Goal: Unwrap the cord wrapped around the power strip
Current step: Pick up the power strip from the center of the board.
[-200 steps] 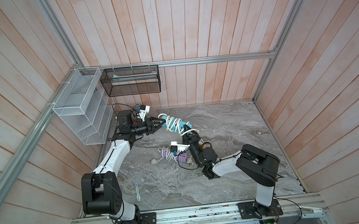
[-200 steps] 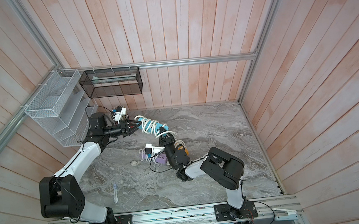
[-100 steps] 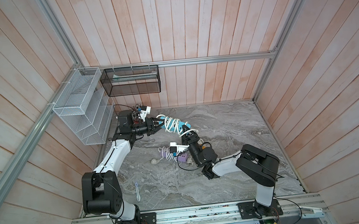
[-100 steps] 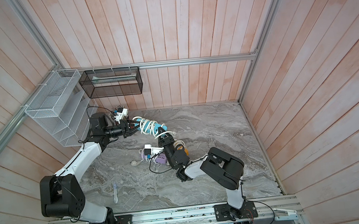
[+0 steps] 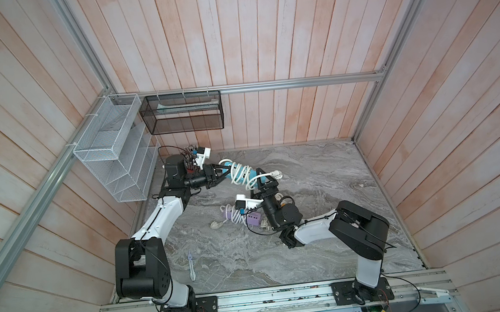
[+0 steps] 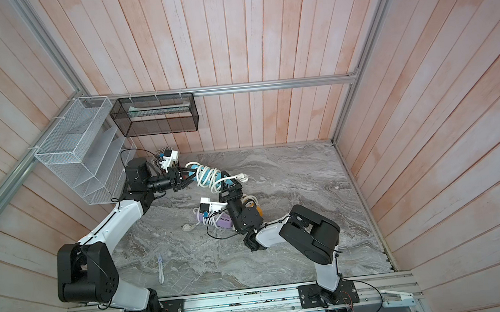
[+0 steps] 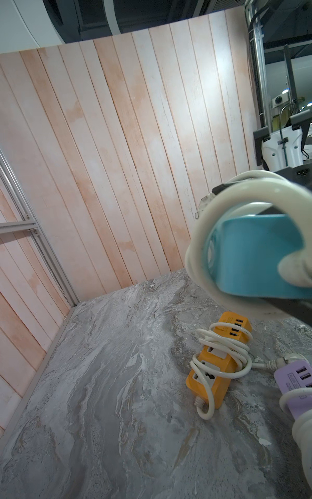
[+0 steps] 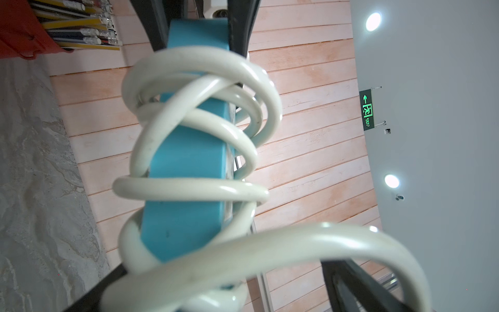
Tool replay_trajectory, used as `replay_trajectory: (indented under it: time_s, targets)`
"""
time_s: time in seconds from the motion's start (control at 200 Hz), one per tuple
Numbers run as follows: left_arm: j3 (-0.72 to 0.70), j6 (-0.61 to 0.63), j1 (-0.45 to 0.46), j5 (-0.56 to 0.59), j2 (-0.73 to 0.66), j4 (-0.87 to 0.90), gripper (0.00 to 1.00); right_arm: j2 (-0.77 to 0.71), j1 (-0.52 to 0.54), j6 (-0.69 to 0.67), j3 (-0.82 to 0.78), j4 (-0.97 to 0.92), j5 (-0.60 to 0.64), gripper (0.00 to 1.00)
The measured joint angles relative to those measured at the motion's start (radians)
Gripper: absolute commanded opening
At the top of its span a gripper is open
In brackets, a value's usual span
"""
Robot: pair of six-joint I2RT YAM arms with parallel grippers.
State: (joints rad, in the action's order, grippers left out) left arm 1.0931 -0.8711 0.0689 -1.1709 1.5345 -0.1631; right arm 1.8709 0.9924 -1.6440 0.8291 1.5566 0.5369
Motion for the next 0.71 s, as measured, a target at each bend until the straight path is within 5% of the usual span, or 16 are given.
replay_trajectory:
  time_s: [0.295, 0.705]
  targets:
    - [-0.018, -0.025, 0.008, -0.013, 0.0, -0.047, 0.0, -0.085, -0.012, 0.143, -0.039, -0.099, 0.061, 0.99]
    - [-0.018, -0.066, 0.019, -0.073, -0.019, -0.105, 0.0, -0.444, -0.045, 0.803, 0.042, -1.019, -0.112, 0.99]
